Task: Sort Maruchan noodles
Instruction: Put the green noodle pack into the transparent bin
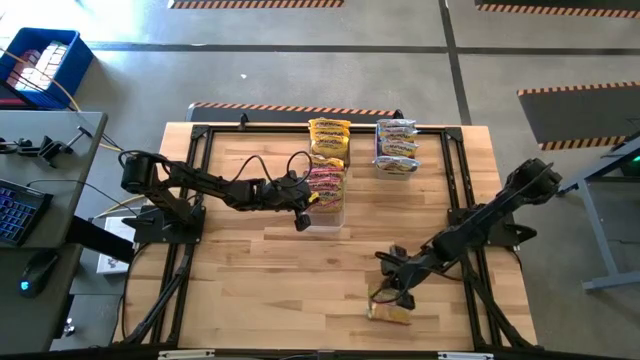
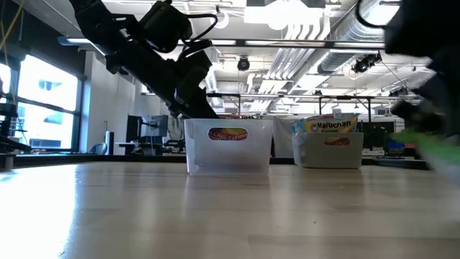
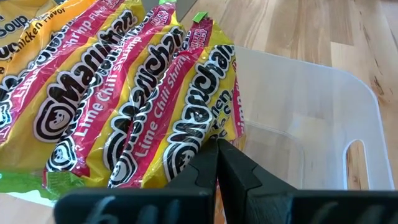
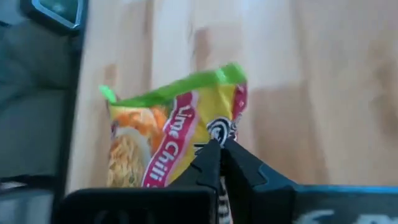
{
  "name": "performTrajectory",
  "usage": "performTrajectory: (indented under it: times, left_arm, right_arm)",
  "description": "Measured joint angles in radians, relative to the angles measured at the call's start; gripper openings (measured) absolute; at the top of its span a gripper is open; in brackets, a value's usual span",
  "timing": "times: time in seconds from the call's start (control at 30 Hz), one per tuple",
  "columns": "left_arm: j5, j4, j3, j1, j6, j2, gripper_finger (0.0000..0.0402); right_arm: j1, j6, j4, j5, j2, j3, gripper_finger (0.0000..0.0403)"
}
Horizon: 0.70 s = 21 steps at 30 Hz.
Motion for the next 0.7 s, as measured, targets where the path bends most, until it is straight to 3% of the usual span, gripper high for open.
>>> performTrajectory:
  times: [0.2, 0.3, 0.5, 0.7]
  left_arm:
    - [0.0, 0.0, 0.0, 0.0, -0.001, 0.0, 0.0]
    - [0.0, 0.0, 0.0, 0.0, -0.001, 0.0, 0.0]
    - [0.0, 0.0, 0.0, 0.0, -0.001, 0.0, 0.0]
    - [0.0, -0.001, 0.0, 0.0, -0.001, 0.0, 0.0]
  right_arm:
    - [-0.065, -0.182, -0.228, 0.177, -0.001, 0.173, 0.0]
    - [-0.099, -0.224, -0.304, 0.198, -0.002, 0.246, 0.0]
    - [-0.129, -0.029, -0.581, -0.006, -0.002, 0.382, 0.0029]
    - [-0.063, 0.259, -0.69, -0.13, -0.003, 0.357, 0.0147]
